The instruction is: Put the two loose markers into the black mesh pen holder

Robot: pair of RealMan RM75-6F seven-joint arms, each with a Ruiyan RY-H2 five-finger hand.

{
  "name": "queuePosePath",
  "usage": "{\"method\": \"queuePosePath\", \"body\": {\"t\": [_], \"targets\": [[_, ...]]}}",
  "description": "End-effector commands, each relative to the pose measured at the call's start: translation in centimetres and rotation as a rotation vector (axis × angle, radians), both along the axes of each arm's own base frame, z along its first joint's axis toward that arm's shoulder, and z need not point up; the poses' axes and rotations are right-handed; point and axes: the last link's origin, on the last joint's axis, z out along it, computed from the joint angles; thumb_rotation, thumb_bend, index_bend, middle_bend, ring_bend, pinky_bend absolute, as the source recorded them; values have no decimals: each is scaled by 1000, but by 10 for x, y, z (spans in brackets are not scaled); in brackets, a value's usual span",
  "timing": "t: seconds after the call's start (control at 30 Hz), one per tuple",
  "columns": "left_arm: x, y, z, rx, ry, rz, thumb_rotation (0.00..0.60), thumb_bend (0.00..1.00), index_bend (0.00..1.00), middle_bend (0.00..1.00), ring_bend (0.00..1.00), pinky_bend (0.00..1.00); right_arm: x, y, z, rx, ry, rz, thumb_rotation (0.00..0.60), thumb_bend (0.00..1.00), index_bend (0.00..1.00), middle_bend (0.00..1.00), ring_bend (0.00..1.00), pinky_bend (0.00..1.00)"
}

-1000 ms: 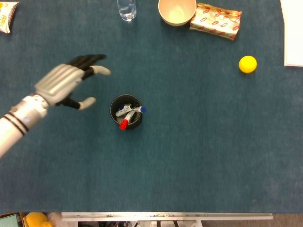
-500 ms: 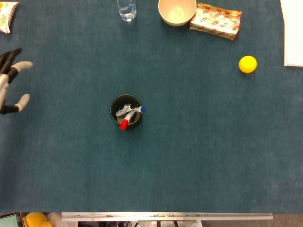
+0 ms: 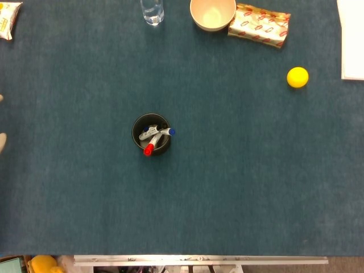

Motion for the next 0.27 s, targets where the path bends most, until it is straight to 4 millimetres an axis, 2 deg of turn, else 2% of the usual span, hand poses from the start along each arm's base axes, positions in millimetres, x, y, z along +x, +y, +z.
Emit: {"method": "queuePosePath", "body": {"t": [0.03,0.27], "targets": [[-1,-3,1,12,-14,8,600,322,203,28,0,74,-1,0,-1,3,-2,0,600,131,178,286,143,300],[-5,-13,2,17,-21,28,600,323,204,28,0,74,-3,0,-3,2,-8,0,600,131,178,286,143,300]]}}
